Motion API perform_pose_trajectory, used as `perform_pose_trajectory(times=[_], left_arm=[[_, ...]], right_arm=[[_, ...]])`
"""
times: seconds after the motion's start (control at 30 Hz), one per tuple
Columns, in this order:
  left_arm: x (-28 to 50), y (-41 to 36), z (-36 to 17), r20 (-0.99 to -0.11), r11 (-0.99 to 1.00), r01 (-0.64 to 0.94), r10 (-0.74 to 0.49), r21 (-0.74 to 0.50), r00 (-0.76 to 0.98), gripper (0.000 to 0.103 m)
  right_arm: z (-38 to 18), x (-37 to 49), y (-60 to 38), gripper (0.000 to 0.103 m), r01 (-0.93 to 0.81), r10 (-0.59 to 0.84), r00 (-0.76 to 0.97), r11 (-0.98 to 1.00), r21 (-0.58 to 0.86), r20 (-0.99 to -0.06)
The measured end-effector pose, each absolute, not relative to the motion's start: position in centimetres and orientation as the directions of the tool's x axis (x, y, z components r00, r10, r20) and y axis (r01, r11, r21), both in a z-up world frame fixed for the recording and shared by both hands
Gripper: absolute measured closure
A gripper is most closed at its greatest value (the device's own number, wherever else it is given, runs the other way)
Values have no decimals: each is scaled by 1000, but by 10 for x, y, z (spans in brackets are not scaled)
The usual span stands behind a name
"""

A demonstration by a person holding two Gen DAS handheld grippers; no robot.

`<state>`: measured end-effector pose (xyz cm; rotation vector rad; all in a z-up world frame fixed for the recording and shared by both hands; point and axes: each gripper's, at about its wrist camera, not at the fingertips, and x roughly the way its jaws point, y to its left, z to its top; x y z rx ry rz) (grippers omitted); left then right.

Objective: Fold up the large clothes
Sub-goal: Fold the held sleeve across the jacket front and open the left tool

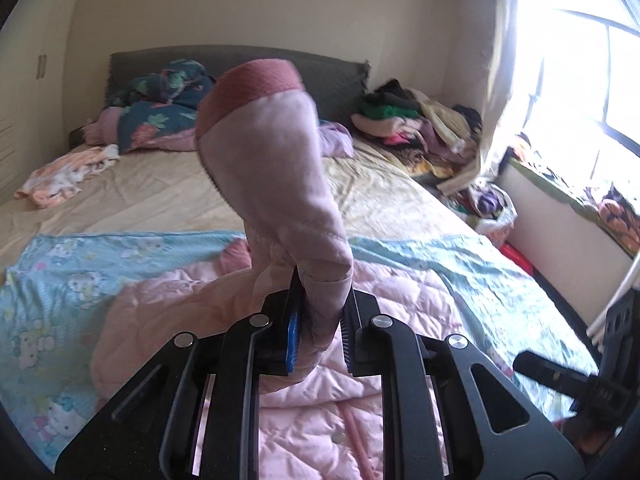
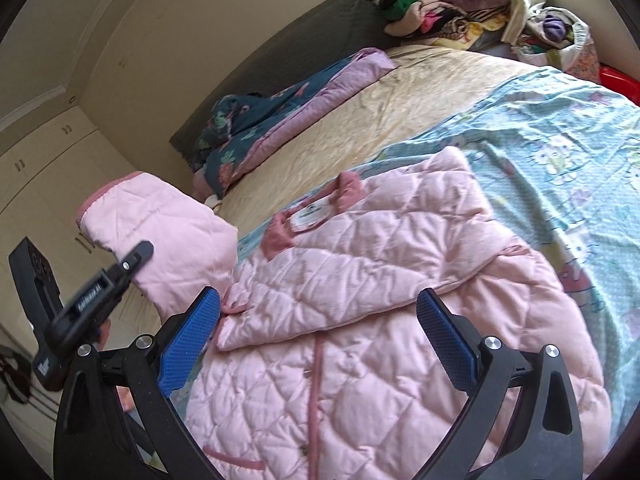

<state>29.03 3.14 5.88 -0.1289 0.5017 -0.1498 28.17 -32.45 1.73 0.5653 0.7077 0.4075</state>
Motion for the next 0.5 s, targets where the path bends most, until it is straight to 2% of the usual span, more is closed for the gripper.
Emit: perform_pose_trajectory(times=[0.5], left_arm=[[315,-17,-12,-614,978,192,-204,-86,762,93]], right_arm=[[-3,289,-359,5,-73,483,710,774,629,-512]])
